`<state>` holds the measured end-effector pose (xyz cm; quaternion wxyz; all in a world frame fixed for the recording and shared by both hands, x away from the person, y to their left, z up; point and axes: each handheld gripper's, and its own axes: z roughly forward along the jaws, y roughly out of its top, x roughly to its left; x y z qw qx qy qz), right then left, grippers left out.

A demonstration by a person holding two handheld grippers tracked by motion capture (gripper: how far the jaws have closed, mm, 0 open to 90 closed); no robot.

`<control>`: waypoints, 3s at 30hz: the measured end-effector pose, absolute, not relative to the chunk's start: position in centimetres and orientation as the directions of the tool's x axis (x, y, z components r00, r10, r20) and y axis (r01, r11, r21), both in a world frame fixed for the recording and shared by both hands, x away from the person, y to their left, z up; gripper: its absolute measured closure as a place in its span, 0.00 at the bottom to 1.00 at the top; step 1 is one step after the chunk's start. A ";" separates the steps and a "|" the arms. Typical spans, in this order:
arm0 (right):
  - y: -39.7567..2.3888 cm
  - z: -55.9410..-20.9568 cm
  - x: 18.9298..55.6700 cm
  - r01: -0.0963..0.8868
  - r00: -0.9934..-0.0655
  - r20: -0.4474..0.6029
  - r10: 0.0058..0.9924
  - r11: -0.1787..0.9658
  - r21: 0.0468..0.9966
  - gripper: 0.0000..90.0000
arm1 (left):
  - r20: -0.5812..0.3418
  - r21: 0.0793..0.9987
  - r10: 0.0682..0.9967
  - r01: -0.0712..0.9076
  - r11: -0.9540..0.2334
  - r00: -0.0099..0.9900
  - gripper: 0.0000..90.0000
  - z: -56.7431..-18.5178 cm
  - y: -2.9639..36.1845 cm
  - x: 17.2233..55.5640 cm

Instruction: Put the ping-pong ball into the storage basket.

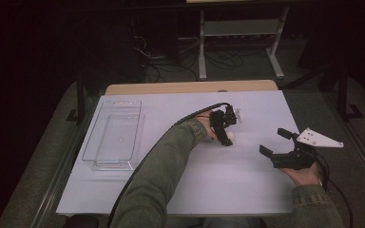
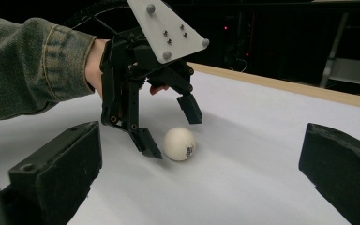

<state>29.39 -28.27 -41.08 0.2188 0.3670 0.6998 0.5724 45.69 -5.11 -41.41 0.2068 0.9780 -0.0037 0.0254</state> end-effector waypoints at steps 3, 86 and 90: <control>-28.3 -41.1 29.4 0.263 -0.635 0.114 0.764 0.076 0.962 0.00 | 0.057 0.407 -0.004 -0.027 -0.913 0.998 0.26 -41.4 -5.2 45.6; -28.0 -41.1 29.4 0.265 -0.636 0.111 0.763 0.081 0.961 0.00 | 0.082 0.416 -0.017 -0.049 -0.908 0.997 0.57 -36.2 -2.7 44.9; -28.0 -41.1 29.4 0.263 -0.638 0.111 0.762 0.081 0.961 0.00 | 0.085 0.418 -0.018 -0.052 -0.907 0.996 0.57 -35.6 -2.4 44.8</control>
